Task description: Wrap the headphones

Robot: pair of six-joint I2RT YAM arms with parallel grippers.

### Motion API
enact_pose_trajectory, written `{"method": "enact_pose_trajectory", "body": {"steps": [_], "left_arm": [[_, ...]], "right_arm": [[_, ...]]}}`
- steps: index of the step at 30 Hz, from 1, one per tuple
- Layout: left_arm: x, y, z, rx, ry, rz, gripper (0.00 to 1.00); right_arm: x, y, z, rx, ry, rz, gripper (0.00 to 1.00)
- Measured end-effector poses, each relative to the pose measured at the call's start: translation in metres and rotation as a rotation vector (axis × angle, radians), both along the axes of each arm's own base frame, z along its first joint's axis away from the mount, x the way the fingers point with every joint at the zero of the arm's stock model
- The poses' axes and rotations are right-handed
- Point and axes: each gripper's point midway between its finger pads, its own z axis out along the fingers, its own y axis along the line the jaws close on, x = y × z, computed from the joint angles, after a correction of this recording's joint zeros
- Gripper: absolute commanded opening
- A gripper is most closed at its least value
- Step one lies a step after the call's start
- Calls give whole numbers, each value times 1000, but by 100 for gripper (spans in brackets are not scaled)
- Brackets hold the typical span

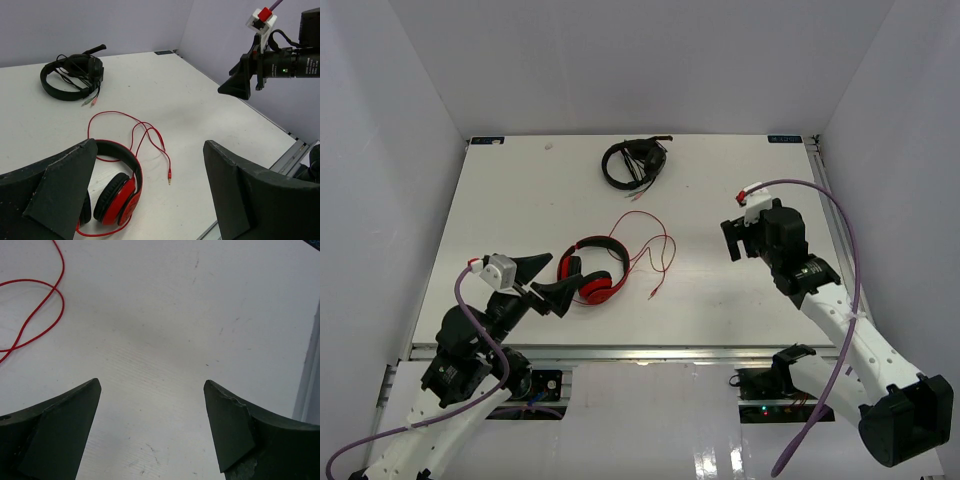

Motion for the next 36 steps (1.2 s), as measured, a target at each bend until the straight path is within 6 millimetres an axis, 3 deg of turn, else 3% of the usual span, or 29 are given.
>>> {"method": "enact_pose_trajectory", "body": {"steps": [3, 7, 11, 14, 21, 25, 27, 31, 36], "left_arm": [[0, 0, 0, 0, 0, -3, 98], [-1, -1, 0, 1, 0, -6, 98], [-1, -1, -1, 2, 1, -8, 98], [0, -1, -1, 3, 2, -8, 98], [3, -4, -5, 17, 21, -6, 98], [4, -3, -6, 17, 24, -1, 98], [4, -3, -6, 17, 24, 0, 98], [5, -1, -5, 15, 23, 9, 98], [5, 3, -2, 1, 12, 32, 98]], "right_arm": [[-9, 13, -14, 2, 45, 101, 90], [-30, 51, -30, -50, 154, 448, 90], [-53, 96, -27, -8, 237, 818, 90], [-48, 131, -20, 33, 274, 959, 90], [12, 198, -37, -23, 358, 881, 93], [35, 241, -54, -28, 404, 844, 98], [36, 262, -67, -40, 439, 853, 99], [35, 307, -88, -79, 453, 893, 90], [23, 328, -122, -172, 477, 910, 86]]}}
